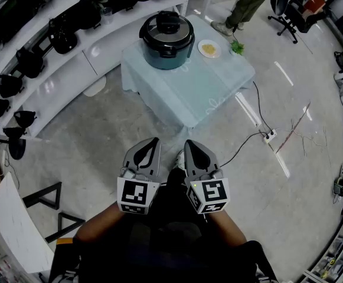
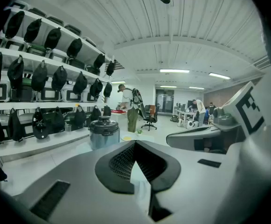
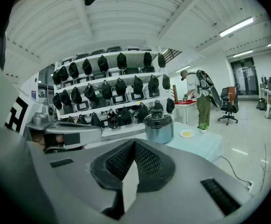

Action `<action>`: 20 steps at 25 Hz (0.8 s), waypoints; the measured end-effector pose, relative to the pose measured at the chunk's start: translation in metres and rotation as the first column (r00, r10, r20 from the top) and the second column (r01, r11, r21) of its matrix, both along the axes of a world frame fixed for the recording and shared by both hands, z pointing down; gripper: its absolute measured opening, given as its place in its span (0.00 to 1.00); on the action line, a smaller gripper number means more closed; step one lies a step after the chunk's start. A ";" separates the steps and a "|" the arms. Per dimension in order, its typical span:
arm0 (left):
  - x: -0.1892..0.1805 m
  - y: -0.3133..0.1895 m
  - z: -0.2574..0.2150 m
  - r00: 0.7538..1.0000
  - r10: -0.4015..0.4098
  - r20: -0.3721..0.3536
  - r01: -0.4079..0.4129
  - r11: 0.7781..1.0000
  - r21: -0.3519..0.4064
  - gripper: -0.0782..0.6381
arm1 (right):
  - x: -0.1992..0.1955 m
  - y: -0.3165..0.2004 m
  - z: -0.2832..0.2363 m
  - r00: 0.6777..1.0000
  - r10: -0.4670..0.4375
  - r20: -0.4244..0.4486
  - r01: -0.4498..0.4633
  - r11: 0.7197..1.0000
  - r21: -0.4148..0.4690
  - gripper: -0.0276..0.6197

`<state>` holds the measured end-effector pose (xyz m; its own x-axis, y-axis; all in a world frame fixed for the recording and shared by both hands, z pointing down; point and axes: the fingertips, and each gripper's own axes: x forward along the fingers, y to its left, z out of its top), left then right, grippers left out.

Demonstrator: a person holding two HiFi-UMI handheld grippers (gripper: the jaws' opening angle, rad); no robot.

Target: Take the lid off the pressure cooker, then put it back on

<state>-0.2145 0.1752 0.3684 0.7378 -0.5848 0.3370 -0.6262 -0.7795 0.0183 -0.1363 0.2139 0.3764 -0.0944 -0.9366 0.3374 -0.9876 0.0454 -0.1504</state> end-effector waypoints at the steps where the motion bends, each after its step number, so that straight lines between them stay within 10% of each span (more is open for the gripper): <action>1: 0.001 0.000 0.000 1.000 -0.001 -0.008 0.001 1.000 -0.001 0.12 | 0.001 -0.001 0.000 1.000 0.000 0.001 0.000 1.000 0.000 0.06; 20: 0.035 -0.050 -0.024 0.996 -0.067 -0.062 0.070 0.996 0.048 0.12 | 0.036 -0.052 -0.031 0.994 -0.108 0.026 0.105 0.989 0.101 0.06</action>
<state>-0.1798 0.1256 0.3442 0.7134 -0.6498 0.2623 -0.6772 -0.7355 0.0198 -0.1001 0.1623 0.3451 -0.2044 -0.9495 0.2381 -0.9712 0.1663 -0.1708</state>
